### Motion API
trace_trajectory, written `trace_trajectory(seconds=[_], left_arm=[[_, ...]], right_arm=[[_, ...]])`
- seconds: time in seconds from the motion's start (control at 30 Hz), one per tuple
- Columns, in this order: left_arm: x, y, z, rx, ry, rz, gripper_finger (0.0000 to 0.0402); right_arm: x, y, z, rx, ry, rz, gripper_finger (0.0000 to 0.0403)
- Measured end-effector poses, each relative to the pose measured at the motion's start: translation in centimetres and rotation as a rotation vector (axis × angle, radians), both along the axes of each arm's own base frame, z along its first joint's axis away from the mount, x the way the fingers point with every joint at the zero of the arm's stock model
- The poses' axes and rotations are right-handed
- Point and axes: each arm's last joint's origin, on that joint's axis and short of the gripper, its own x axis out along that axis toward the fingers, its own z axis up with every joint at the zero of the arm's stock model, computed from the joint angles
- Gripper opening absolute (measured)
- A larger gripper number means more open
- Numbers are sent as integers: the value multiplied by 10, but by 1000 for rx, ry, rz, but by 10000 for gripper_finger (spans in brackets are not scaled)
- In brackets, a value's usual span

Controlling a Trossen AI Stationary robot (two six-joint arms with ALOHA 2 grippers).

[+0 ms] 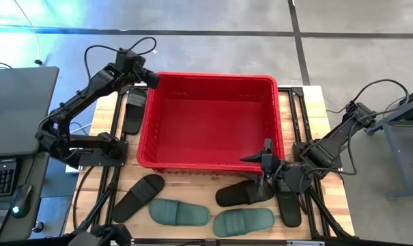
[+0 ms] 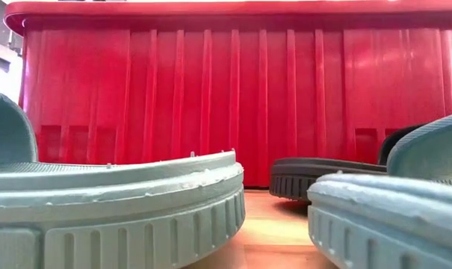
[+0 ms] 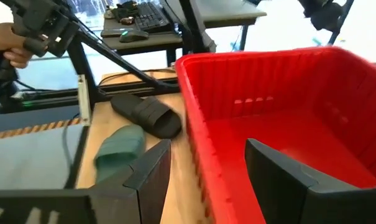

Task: Pick and place slides into bin
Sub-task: Adjust the red bin on the table

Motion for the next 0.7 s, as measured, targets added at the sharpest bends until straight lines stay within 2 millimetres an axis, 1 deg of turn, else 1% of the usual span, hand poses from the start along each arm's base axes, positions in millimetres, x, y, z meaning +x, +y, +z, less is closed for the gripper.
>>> trace_trajectory(seconds=[0.1, 0.17, 0.3, 0.4, 0.5, 0.7], left_arm=[[5, 6, -3, -2, -19, -33, 163], [8, 11, -3, 32, -23, -50, 163], [11, 25, -5, 96, -17, 1, 163], [-2, 35, -10, 88, 43, 57, 163], [-12, 46, -19, 50, 57, 54, 163], [-11, 52, -17, 75, -46, 79, 163]], right_arm=[[0, -1, 2, -68, -19, -35, 197], [0, -2, 3, -145, -25, -63, 197], [0, -6, 5, -262, -27, -139, 197], [-3, -8, 8, -266, -32, -140, 197], [-8, -11, 11, -256, -38, -134, 197], [-18, -22, 16, -278, -20, -146, 197]])
